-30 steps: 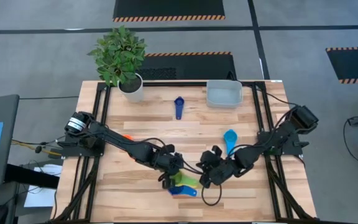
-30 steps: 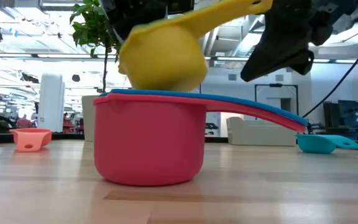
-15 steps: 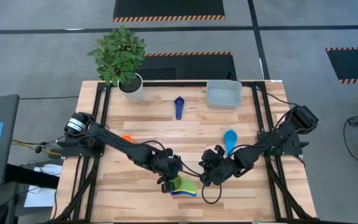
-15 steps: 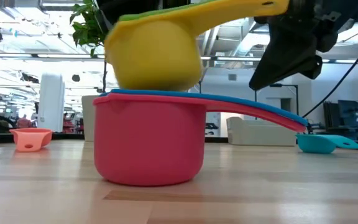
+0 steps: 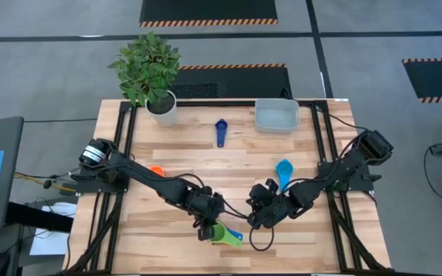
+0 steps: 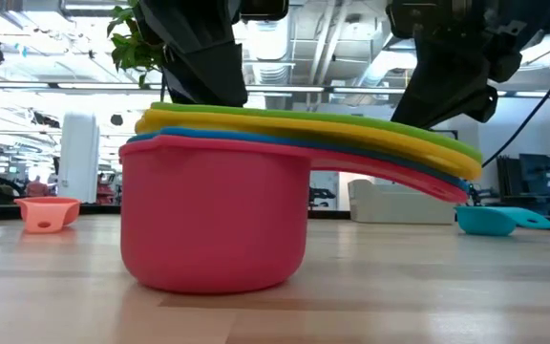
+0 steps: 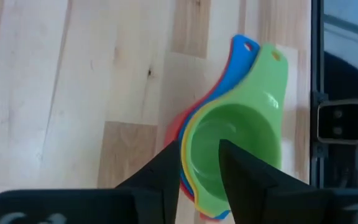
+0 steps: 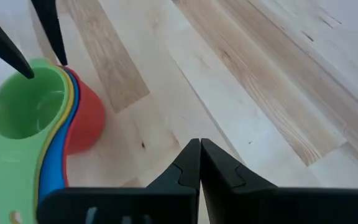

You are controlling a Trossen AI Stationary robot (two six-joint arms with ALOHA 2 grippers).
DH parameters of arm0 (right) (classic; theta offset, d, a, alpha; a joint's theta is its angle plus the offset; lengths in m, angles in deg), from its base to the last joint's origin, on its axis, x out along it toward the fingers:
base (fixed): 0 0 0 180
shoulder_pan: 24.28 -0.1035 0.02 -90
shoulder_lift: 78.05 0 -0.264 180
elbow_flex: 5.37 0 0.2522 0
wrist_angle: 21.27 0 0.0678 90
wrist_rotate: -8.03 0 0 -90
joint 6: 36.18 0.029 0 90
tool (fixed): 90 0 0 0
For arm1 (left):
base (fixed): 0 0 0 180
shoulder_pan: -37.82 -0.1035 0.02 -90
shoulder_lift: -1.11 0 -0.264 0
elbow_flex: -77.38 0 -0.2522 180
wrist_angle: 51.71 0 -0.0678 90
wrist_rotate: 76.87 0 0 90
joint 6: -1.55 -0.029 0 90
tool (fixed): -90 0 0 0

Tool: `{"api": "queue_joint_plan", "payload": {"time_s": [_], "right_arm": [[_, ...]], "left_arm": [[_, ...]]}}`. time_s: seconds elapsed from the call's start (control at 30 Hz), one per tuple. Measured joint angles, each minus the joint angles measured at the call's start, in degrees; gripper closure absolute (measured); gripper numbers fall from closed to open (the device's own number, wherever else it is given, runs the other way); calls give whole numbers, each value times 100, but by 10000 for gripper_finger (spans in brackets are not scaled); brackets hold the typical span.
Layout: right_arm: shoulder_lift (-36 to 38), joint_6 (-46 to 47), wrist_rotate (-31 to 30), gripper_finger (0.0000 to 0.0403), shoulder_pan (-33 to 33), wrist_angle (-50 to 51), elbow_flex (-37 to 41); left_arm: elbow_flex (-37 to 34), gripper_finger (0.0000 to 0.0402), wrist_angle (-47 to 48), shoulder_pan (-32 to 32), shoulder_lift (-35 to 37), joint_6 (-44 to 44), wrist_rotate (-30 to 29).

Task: Nest measuring cups in basket
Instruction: Move the stacked measuring cups towards the center of the table

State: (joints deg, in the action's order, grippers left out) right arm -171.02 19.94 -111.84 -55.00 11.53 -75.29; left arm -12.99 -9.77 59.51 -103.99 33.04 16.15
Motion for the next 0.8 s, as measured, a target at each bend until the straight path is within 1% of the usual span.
{"api": "queue_joint_plan", "payload": {"time_s": [0.07,0.13,0.17,0.23,0.4,0.47,0.53,0.6,0.67,0.73,0.8], "right_arm": [[0,0,-6,371,0,81,0],[0,45,-46,370,-4,256,0],[0,117,-60,369,-4,364,0],[-6,177,-8,368,-2,471,2],[-122,-177,781,378,-153,107,20],[-123,-409,1051,387,-322,-366,-2],[-202,-646,1253,394,-475,-682,-8],[-217,-756,1280,396,-628,-733,13],[-283,-647,1077,392,-716,-842,-13],[-393,-541,805,382,-763,-718,-3],[-495,-700,705,373,-784,-722,20]], "left_arm": [[-1,302,110,-4,0,-212,146],[-1,301,295,-15,10,-367,167],[1,302,387,-14,25,-453,107],[1,305,502,52,82,-609,-217],[-28,320,744,246,266,-959,-971],[-192,325,685,319,357,-960,-1110],[-417,330,612,353,449,-867,-1182],[-713,334,572,421,565,-608,-1340],[-1103,337,317,522,741,-284,-1597],[-1497,340,-122,595,958,42,-1830],[-1820,340,-485,631,1158,315,-2151]]}}
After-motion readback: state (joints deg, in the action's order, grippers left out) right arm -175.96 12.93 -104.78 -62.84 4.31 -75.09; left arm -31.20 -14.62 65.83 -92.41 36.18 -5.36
